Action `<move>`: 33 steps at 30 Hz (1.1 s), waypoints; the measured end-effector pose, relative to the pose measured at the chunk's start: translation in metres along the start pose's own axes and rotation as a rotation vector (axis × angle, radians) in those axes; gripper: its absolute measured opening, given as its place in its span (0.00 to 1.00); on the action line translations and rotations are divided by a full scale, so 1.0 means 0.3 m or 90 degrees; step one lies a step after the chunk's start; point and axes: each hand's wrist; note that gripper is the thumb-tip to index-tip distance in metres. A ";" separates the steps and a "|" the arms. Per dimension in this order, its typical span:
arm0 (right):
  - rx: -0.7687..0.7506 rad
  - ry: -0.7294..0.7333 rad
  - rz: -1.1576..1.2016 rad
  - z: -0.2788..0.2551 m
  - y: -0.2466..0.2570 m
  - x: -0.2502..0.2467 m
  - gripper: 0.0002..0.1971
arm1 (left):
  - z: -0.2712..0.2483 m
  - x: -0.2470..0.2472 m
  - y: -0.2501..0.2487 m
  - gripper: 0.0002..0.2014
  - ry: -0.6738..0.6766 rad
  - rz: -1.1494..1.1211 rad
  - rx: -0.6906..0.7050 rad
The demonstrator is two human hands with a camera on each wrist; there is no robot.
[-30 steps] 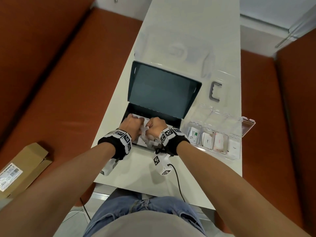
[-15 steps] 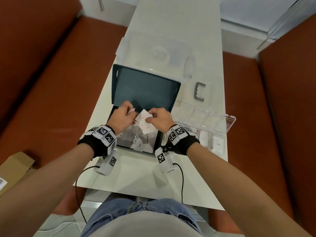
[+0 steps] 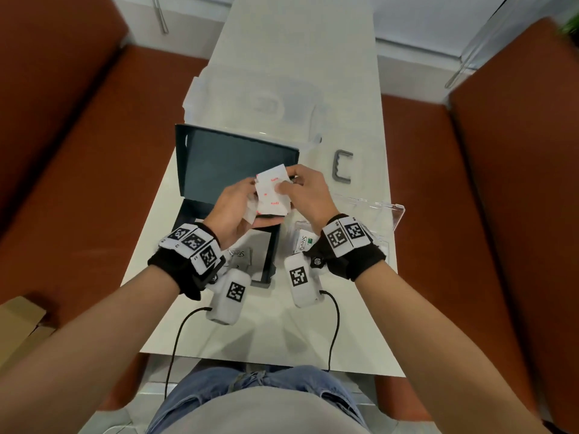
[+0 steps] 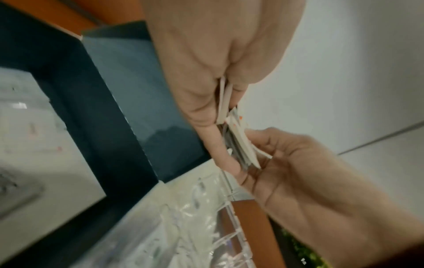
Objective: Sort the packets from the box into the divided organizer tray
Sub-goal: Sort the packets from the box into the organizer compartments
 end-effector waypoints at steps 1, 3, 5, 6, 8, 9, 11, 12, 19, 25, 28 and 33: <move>0.012 -0.009 0.007 -0.004 -0.007 -0.017 0.11 | 0.000 0.016 -0.005 0.13 0.016 -0.026 -0.015; 0.021 -0.022 0.005 -0.014 -0.023 -0.051 0.12 | 0.003 0.045 -0.010 0.14 0.042 -0.064 -0.051; 0.014 -0.023 0.012 -0.028 -0.039 -0.082 0.12 | 0.009 0.069 -0.009 0.14 0.068 -0.061 -0.068; 0.012 -0.022 0.022 -0.036 -0.047 -0.098 0.12 | 0.009 0.078 -0.007 0.13 0.082 -0.049 -0.070; 0.009 -0.024 0.034 -0.050 -0.064 -0.127 0.12 | 0.007 0.090 0.001 0.14 0.115 -0.030 -0.070; 0.007 -0.027 0.033 -0.058 -0.072 -0.142 0.12 | 0.006 0.096 0.007 0.16 0.129 -0.018 -0.067; 0.006 -0.028 0.032 -0.067 -0.086 -0.165 0.12 | 0.001 0.104 0.018 0.20 0.149 0.014 -0.053; 0.009 -0.028 0.040 -0.071 -0.092 -0.176 0.11 | 0.000 0.109 0.024 0.20 0.154 0.030 -0.046; 0.003 -0.089 0.053 -0.094 -0.106 -0.247 0.03 | -0.003 0.153 0.052 0.18 0.172 0.091 -0.037; 0.041 -0.131 0.157 -0.091 -0.101 -0.310 0.05 | 0.003 0.162 0.065 0.19 0.161 0.091 -0.033; 0.062 -0.074 0.202 -0.107 -0.099 -0.330 0.05 | 0.003 0.163 0.072 0.18 0.133 0.057 -0.022; 0.077 0.011 0.144 -0.142 -0.114 -0.296 0.03 | 0.005 0.190 0.081 0.17 0.077 0.006 -0.013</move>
Point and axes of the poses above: each hand's wrist, its own z-axis towards the middle knuckle, its own x-axis out of the palm, y = z × x, and after that the axes turned 4 degrees about x, right-handed
